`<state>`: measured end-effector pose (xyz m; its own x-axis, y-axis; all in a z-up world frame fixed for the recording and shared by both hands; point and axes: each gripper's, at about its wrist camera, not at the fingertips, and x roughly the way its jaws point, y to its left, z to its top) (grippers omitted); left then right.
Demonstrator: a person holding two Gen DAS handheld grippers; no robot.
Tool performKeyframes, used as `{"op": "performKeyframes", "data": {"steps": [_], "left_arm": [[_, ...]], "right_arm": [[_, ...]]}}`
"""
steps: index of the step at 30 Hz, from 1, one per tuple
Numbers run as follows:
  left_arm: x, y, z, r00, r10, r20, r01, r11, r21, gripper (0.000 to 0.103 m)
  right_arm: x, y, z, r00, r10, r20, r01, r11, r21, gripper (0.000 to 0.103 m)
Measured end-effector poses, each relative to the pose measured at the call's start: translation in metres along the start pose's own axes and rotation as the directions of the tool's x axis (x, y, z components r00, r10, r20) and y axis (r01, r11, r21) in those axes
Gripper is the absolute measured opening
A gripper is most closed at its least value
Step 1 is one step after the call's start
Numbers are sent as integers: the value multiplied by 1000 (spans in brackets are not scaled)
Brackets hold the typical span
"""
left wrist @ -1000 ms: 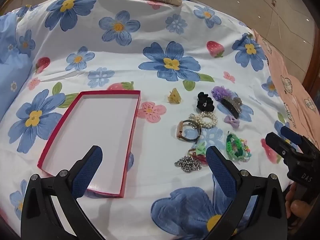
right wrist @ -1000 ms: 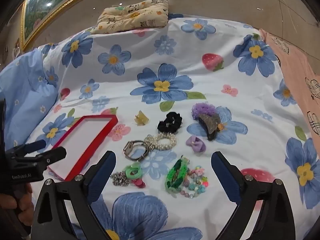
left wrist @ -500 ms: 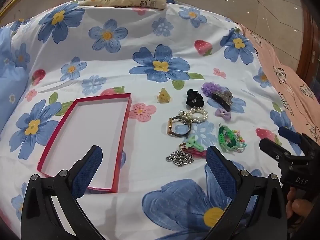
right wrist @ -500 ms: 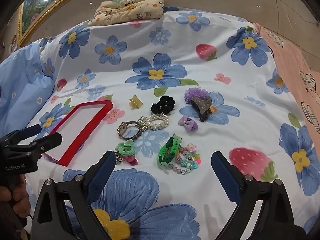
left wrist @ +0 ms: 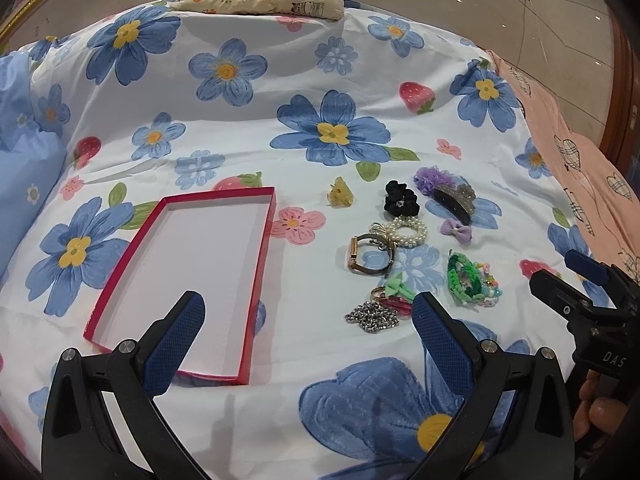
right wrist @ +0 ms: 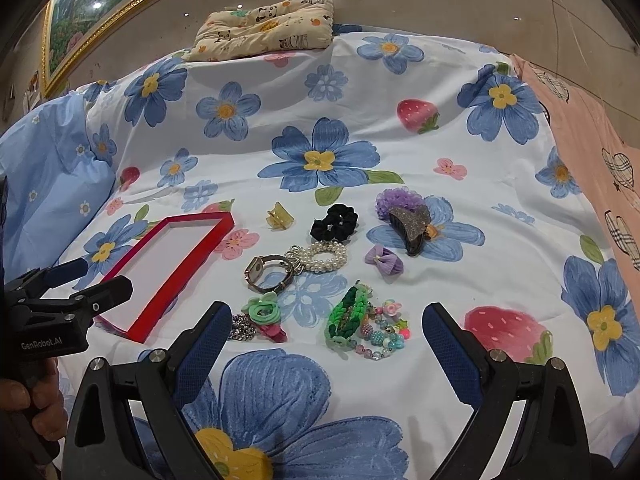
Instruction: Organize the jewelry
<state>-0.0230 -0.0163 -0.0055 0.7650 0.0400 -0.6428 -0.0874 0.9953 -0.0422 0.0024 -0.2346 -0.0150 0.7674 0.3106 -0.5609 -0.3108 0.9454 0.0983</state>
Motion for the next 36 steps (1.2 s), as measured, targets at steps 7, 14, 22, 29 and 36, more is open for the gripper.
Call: {"op": "performKeyframes", "data": {"steps": [7, 14, 22, 29, 36], "left_arm": [[-2, 0, 0, 1000, -2, 5, 2, 1000, -1, 103], [-4, 0, 2, 1000, 1, 10, -1, 1000, 4, 103], [-5, -2, 1, 1000, 3, 11, -3, 1000, 1, 103], [-5, -1, 1, 1000, 1, 10, -1, 1000, -3, 103], [-4, -1, 1, 1000, 0, 6, 0, 1000, -7, 103]], "right_arm": [[-1, 1, 1, 1000, 4, 4, -4, 1000, 3, 98], [-2, 3, 2, 1000, 4, 8, -4, 1000, 1, 98], [-2, 5, 2, 1000, 3, 0, -3, 1000, 1, 98], [-2, 5, 3, 1000, 6, 7, -6, 1000, 3, 98], [-2, 6, 4, 1000, 10, 5, -10, 1000, -3, 98]]}}
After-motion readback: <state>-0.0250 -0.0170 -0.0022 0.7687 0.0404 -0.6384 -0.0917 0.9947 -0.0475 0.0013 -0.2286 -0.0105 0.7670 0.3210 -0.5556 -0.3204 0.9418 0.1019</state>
